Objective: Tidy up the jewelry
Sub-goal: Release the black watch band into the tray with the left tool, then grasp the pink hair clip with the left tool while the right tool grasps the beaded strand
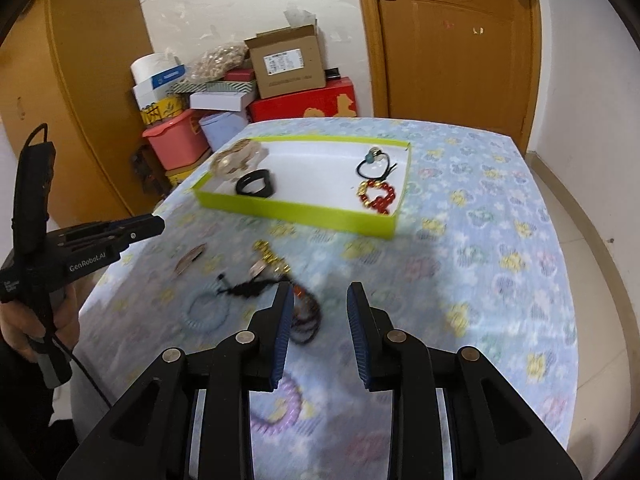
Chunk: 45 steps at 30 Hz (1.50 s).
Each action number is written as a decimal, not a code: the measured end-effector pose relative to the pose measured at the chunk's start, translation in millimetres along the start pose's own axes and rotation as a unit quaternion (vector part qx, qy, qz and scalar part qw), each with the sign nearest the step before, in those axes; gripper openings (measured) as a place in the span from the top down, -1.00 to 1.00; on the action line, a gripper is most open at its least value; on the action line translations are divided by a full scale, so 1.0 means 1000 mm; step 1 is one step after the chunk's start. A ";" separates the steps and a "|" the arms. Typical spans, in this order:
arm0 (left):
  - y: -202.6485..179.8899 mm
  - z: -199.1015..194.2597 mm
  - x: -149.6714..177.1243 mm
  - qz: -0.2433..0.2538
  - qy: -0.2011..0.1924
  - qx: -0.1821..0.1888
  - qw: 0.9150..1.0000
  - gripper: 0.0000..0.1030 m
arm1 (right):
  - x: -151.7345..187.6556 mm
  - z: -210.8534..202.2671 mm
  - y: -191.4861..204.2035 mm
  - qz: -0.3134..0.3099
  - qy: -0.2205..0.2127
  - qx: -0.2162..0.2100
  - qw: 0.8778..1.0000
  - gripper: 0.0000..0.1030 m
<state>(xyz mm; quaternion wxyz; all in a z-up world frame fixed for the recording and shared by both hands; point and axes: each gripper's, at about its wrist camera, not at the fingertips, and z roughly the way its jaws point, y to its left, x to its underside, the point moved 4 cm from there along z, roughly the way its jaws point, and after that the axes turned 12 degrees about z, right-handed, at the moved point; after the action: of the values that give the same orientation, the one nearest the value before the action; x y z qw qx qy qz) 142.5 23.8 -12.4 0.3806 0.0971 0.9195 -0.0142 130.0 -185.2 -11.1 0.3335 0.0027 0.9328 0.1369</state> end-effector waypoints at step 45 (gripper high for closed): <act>0.002 0.050 0.031 0.019 0.051 0.017 0.998 0.37 | 0.025 0.054 0.009 -0.034 0.065 0.002 0.997 0.22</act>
<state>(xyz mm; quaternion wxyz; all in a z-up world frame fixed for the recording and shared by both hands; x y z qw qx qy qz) 156.3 25.8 -69.9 0.3321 0.1214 0.9352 -0.0182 143.4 -160.0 -63.8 0.2766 -0.0375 0.9523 0.1230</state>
